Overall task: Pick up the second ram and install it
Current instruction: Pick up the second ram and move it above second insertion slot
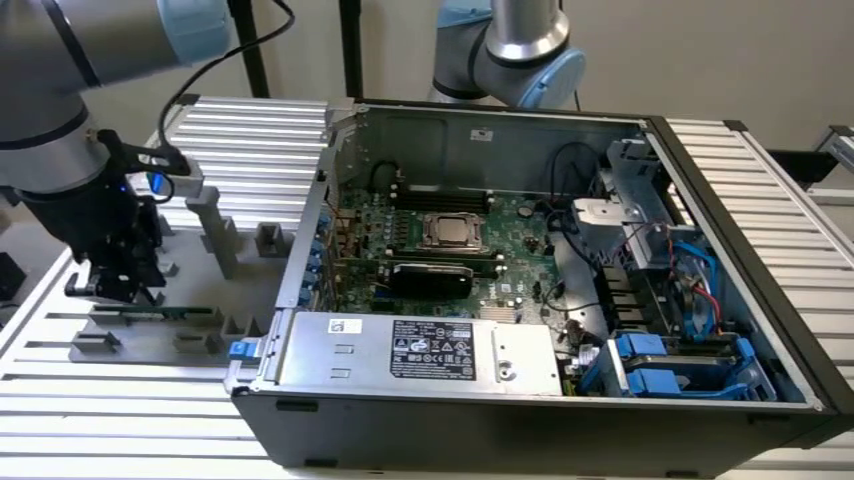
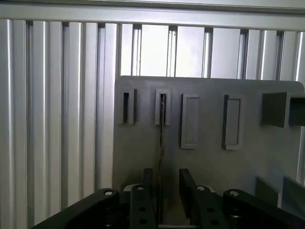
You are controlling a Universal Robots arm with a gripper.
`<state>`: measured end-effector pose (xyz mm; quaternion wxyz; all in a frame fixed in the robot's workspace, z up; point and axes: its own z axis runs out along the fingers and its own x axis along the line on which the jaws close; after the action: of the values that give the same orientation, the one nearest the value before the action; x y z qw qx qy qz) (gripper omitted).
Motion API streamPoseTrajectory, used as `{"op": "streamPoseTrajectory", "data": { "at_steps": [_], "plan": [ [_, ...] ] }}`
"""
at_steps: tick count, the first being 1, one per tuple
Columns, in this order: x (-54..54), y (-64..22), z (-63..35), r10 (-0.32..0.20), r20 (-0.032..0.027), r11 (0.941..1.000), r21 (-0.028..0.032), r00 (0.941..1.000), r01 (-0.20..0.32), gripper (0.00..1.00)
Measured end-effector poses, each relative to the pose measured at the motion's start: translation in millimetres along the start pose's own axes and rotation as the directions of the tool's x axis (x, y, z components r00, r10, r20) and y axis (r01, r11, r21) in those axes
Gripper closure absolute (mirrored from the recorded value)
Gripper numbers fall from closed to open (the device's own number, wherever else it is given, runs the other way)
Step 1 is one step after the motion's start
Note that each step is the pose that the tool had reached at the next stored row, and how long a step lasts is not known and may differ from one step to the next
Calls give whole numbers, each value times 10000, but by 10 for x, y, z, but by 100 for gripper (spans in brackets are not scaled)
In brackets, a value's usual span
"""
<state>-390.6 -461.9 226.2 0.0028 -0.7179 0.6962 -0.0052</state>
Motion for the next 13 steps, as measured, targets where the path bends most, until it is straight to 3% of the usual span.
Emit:
{"op": "streamPoseTrajectory", "data": {
  "at_steps": [6,13],
  "plan": [
    [6,10,95,5,62,10000,89,10000,-5,0],
    [6,53,177,49,103,9997,247,9999,-52,0]
  ]
}}
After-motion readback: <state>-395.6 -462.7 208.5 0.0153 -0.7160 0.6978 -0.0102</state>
